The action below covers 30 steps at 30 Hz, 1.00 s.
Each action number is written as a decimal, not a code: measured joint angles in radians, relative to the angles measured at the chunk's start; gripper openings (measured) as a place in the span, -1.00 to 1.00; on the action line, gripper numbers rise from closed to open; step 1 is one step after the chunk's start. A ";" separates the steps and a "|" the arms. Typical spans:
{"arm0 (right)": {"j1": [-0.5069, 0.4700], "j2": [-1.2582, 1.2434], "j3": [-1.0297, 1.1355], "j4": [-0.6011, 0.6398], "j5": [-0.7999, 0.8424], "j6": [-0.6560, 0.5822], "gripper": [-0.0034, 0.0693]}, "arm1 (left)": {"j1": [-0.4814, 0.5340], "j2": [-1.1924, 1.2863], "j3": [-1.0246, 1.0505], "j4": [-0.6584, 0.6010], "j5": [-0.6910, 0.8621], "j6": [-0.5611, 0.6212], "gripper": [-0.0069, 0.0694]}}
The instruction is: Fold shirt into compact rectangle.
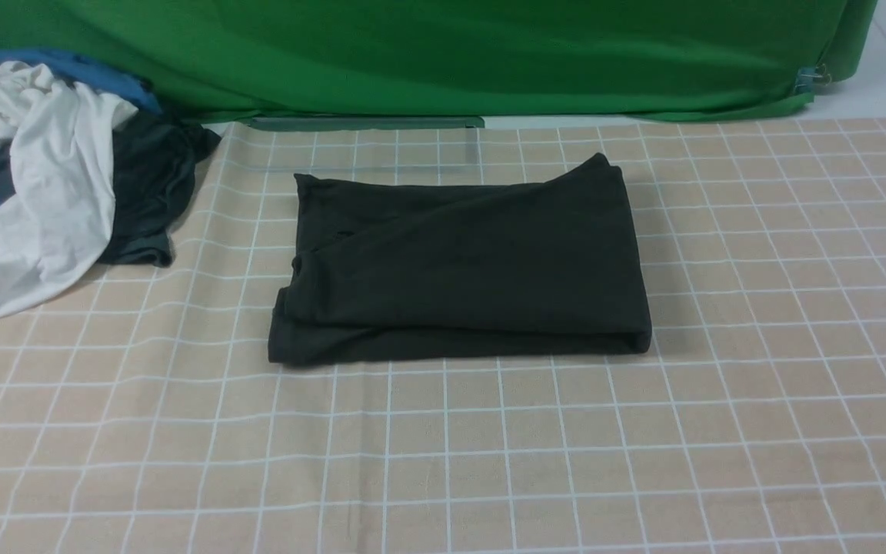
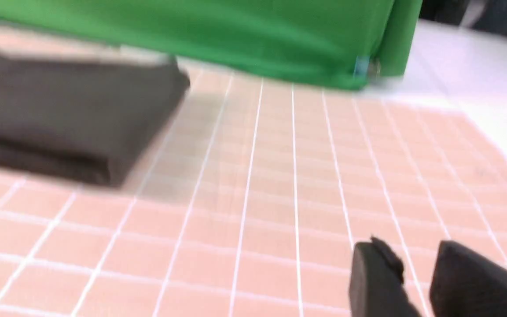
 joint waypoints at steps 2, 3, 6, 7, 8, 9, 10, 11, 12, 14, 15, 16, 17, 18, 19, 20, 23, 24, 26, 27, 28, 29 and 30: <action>-0.001 0.000 0.000 -0.001 0.003 0.000 -0.25 | 0.000 0.000 0.000 0.009 0.000 0.000 -0.77; -0.001 0.000 0.000 -0.001 0.005 0.000 -0.25 | 0.000 0.000 0.000 0.014 0.000 0.000 -0.77; -0.001 0.000 0.000 -0.002 0.005 0.000 -0.25 | 0.000 0.000 0.000 0.018 0.001 0.000 -0.77; -0.001 0.000 0.000 -0.002 0.005 0.000 -0.25 | 0.000 0.000 0.000 0.018 0.001 0.000 -0.77; -0.001 0.000 0.000 -0.002 0.005 0.000 -0.25 | 0.000 0.000 0.000 0.020 0.001 0.000 -0.77; -0.001 0.000 0.000 -0.002 0.005 0.000 -0.25 | 0.000 0.000 0.000 0.020 0.001 0.000 -0.77; -0.001 0.000 0.000 -0.002 0.005 0.000 -0.25 | 0.000 0.000 0.000 0.020 0.001 0.000 -0.77; -0.001 0.000 0.000 -0.002 0.005 0.000 -0.25 | 0.000 0.000 0.000 0.020 0.001 0.000 -0.77; -0.001 0.000 0.000 -0.002 0.005 0.001 -0.25 | 0.000 0.000 0.000 0.020 0.001 0.000 -0.77; -0.001 0.000 0.000 -0.002 0.005 0.001 -0.25 | 0.000 0.000 0.000 0.021 0.001 0.000 -0.77; -0.001 0.000 0.000 -0.002 0.005 0.001 -0.25 | 0.000 0.000 0.000 0.021 0.001 0.000 -0.77; -0.001 0.000 0.000 -0.002 0.005 0.001 -0.25 | 0.000 0.000 0.000 0.021 0.001 0.000 -0.77; -0.001 0.000 0.000 -0.002 0.005 0.001 -0.25 | 0.000 0.000 0.000 0.021 0.001 0.000 -0.77; -0.001 0.000 0.000 -0.002 0.005 0.001 -0.25 | 0.000 0.000 0.000 0.021 0.001 0.000 -0.77; -0.001 0.000 0.000 -0.002 0.005 0.001 -0.25 | 0.000 0.000 0.000 0.021 0.001 0.000 -0.77; -0.001 0.000 0.000 -0.002 0.005 0.001 -0.25 | 0.000 0.000 0.000 0.021 0.001 0.000 -0.77; -0.001 0.000 0.000 -0.002 0.005 0.001 -0.25 | 0.000 0.000 0.000 0.021 0.001 0.000 -0.77; -0.001 0.000 0.000 -0.002 0.005 0.001 -0.25 | 0.000 0.000 0.000 0.021 0.001 0.000 -0.77; -0.001 0.000 0.000 -0.002 0.005 0.001 -0.25 | 0.000 0.000 0.000 0.021 0.001 0.000 -0.77; -0.001 0.000 0.000 -0.002 0.005 0.001 -0.25 | 0.000 0.000 0.000 0.021 0.001 0.000 -0.77; -0.001 0.000 0.000 -0.002 0.005 0.001 -0.25 | 0.000 0.000 0.000 0.021 0.001 0.000 -0.77; -0.001 0.000 0.000 -0.002 0.005 0.001 -0.25 | 0.000 0.000 0.000 0.021 0.001 0.000 -0.77; -0.001 0.000 0.000 -0.002 0.005 0.001 -0.25 | 0.000 0.000 0.000 0.021 0.001 0.000 -0.77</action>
